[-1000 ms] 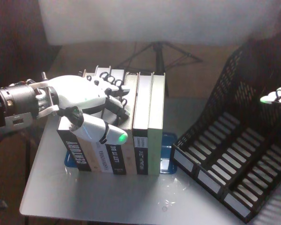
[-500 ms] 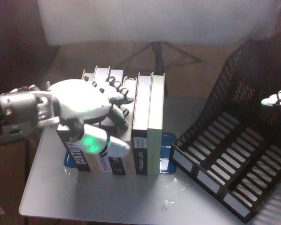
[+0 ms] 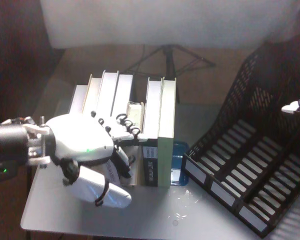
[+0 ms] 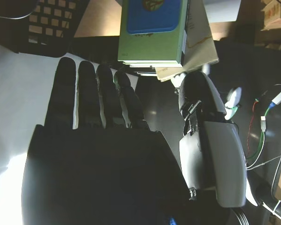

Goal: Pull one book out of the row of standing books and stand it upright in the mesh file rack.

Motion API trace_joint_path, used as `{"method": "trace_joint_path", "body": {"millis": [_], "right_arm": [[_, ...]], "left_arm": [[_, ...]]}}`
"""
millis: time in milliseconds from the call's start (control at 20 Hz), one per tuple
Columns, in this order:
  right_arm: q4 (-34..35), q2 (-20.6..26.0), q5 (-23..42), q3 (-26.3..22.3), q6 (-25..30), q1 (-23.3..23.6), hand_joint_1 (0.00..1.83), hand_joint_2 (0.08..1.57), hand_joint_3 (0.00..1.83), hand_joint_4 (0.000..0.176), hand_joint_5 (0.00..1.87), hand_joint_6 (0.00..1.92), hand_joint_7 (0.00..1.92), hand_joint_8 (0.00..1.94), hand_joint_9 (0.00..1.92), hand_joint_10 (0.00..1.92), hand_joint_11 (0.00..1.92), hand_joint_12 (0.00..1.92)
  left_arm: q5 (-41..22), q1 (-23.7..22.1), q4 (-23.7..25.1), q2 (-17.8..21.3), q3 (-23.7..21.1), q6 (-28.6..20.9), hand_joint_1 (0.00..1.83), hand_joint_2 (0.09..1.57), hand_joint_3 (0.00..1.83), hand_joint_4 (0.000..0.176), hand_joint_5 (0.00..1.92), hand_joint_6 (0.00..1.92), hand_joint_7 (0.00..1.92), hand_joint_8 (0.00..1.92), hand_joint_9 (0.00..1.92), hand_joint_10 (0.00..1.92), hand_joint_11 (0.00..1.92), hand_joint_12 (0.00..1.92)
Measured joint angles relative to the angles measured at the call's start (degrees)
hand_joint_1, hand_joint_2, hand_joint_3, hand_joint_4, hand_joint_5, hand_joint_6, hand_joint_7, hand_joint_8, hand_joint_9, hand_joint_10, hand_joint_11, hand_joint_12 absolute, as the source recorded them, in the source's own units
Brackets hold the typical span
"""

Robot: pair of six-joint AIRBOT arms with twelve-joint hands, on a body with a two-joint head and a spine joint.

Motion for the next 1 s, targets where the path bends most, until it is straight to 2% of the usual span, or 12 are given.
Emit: {"method": "trace_joint_path", "body": {"millis": [600, 800, 900, 1000], "right_arm": [[0.6, -0.1, 0.2, 0.0, 0.0, -0.4, 0.30, 1.33, 0.00, 0.000, 0.00, 0.00, 0.00, 0.00, 0.00, 0.00, 0.00, 0.00], [0.6, -0.2, 0.0, 0.0, 0.0, -0.5, 0.33, 1.32, 0.00, 0.000, 0.00, 0.00, 0.00, 0.00, 0.00, 0.00, 0.00, 0.00], [0.7, -0.2, 0.0, 0.0, 0.0, -0.5, 0.34, 1.32, 0.00, 0.000, 0.00, 0.00, 0.00, 0.00, 0.00, 0.00, 0.00, 0.00], [0.8, -0.2, 0.0, 0.0, 0.0, -0.6, 0.33, 1.31, 0.00, 0.000, 0.00, 0.00, 0.00, 0.00, 0.00, 0.00, 0.00, 0.00]], "left_arm": [[-7.8, 8.1, -5.2, 1.9, -3.6, -1.9, 0.00, 1.20, 0.01, 0.000, 0.69, 0.00, 0.04, 0.01, 0.00, 0.00, 0.00, 0.00], [-9.1, 9.1, -6.5, 2.2, -4.1, -2.8, 0.01, 1.22, 0.01, 0.000, 0.69, 0.01, 0.02, 0.00, 0.00, 0.00, 0.00, 0.00], [-9.4, 9.3, -7.1, 2.6, -4.5, -2.8, 0.00, 1.25, 0.02, 0.000, 0.57, 0.00, 0.00, 0.00, 0.00, 0.00, 0.00, 0.00], [-10.3, 9.3, -7.1, 3.4, -5.0, -3.4, 0.02, 1.31, 0.02, 0.000, 0.55, 0.01, 0.03, 0.00, 0.00, 0.00, 0.00, 0.00]]}}
